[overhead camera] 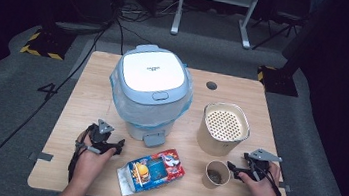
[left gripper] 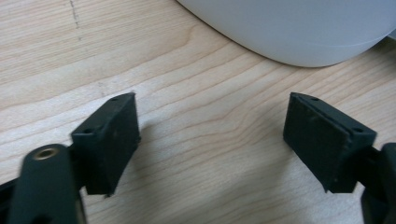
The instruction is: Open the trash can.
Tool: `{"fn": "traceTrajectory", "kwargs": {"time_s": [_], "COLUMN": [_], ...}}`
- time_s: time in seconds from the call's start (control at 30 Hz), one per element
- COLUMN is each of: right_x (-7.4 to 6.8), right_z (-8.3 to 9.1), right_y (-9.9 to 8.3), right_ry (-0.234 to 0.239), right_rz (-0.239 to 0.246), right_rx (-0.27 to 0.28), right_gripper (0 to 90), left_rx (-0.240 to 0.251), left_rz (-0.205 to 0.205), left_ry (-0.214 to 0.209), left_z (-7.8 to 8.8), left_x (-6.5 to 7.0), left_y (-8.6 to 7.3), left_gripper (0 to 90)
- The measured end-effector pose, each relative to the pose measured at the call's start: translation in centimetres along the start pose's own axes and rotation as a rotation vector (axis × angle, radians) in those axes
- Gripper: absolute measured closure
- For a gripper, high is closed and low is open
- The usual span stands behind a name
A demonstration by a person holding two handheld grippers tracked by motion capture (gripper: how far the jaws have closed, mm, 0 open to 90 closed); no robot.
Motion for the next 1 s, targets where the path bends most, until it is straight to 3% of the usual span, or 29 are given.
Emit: {"fn": "traceTrajectory", "kwargs": {"time_s": [0.13,0.23,0.33,0.6,1.0], "right_x": [0.0,0.0,0.0,0.2,0.2], "right_z": [0.0,0.0,0.0,0.1,0.1], "right_y": [0.0,0.0,0.0,0.0,0.0], "right_ry": [0.0,0.001,0.001,0.012,0.012], "right_rz": [0.001,0.001,0.002,0.006,0.005], "right_rx": [0.0,0.0,0.001,0.005,0.004], "right_gripper": [17.4,17.4,17.7,19.7,19.7], "left_rx": [0.004,0.007,-0.027,0.019,0.073], "left_rz": [-0.007,-0.005,-0.036,-0.046,-0.082], "left_ry": [-0.007,-0.003,-0.018,-0.071,-0.148], "left_z": [0.1,0.2,0.7,2.6,5.9], "left_x": [-0.2,-0.5,-0.8,-1.1,-0.5], "left_y": [-0.1,0.0,0.1,1.1,3.7], "left_gripper": [22.3,31.5,39.1,41.6,41.3]}}
Point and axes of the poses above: each handheld gripper's, and its own axes: z roughly backward along the jaws, y roughly out of its top, x roughly to its right, the point moved 7 cm from there along -z, roughly forward along the jaws, and after that the axes turned 1 degree about x, right-handed, at the moved point
